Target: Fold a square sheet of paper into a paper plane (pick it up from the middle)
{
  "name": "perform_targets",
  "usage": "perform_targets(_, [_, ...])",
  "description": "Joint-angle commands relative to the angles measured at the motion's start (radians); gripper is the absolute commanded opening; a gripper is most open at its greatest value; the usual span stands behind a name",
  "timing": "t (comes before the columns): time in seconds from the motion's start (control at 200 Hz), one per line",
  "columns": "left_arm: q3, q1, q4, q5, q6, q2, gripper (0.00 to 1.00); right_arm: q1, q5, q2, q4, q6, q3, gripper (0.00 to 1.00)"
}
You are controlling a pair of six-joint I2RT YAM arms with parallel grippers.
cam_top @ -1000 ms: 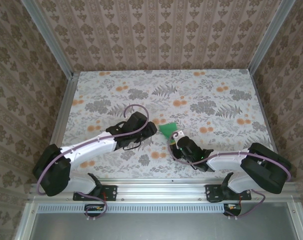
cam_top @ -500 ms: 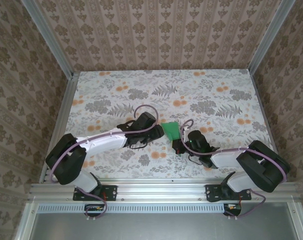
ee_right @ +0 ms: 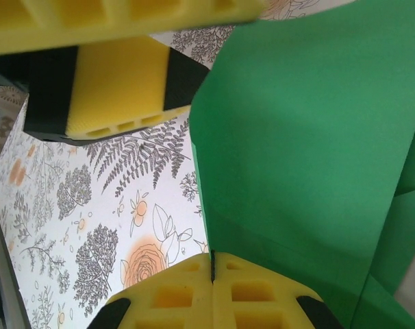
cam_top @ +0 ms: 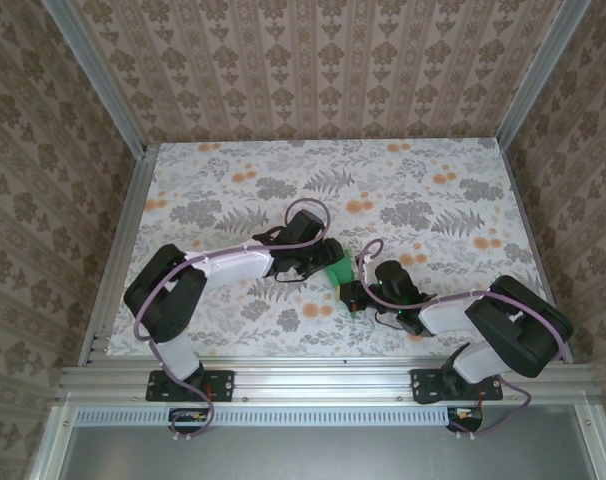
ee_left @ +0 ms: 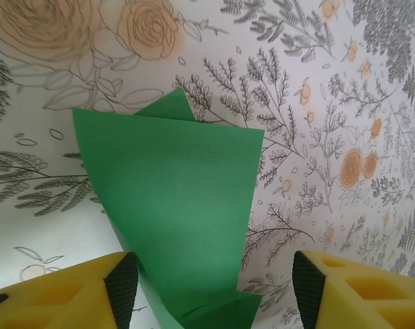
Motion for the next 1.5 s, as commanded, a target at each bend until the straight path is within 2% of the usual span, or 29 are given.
perform_targets(0.0, [0.018,0.008,-0.016,0.045,-0.028,0.024,0.63,-0.004,-0.011,0.001,0.039,-0.039,-0.006,0.05])
perform_targets(0.245, [0.005,0.01,-0.085,-0.001,-0.029,-0.016,0.66,-0.004,-0.006,-0.004,0.038,-0.068,-0.008,0.05])
perform_targets(0.445, [0.003,0.011,-0.087,0.02,-0.079,0.025,0.6,-0.003,-0.008,-0.006,0.043,-0.106,-0.005,0.06])
perform_targets(0.595, [0.026,0.011,-0.095,0.015,-0.074,0.032,0.5,0.001,0.001,-0.021,0.031,-0.144,-0.01,0.07])
perform_targets(0.79, [0.054,0.011,-0.124,0.022,-0.059,0.052,0.3,0.005,0.018,-0.058,-0.035,-0.207,-0.006,0.09])
perform_targets(0.895, [0.059,0.013,-0.125,0.023,-0.06,0.056,0.24,0.007,0.035,-0.095,-0.11,-0.241,0.008,0.11])
perform_targets(1.04, [0.08,0.016,-0.146,0.029,-0.046,0.062,0.23,0.016,0.058,-0.119,-0.17,-0.283,0.015,0.13])
perform_targets(1.12, [0.084,0.017,-0.154,0.031,-0.044,0.065,0.22,0.02,0.073,-0.131,-0.198,-0.299,0.019,0.15])
perform_targets(1.185, [0.09,0.019,-0.156,0.037,-0.042,0.067,0.17,0.023,0.085,-0.138,-0.215,-0.31,0.023,0.17])
perform_targets(1.24, [0.092,0.02,-0.16,0.041,-0.04,0.07,0.16,0.027,0.094,-0.14,-0.233,-0.321,0.03,0.23])
perform_targets(1.335, [0.097,0.022,-0.17,0.042,-0.036,0.07,0.16,0.04,0.107,-0.146,-0.275,-0.337,0.045,0.26])
perform_targets(1.495, [0.099,0.025,-0.173,0.043,-0.036,0.07,0.08,0.091,0.199,-0.194,-0.39,-0.366,0.08,0.4])
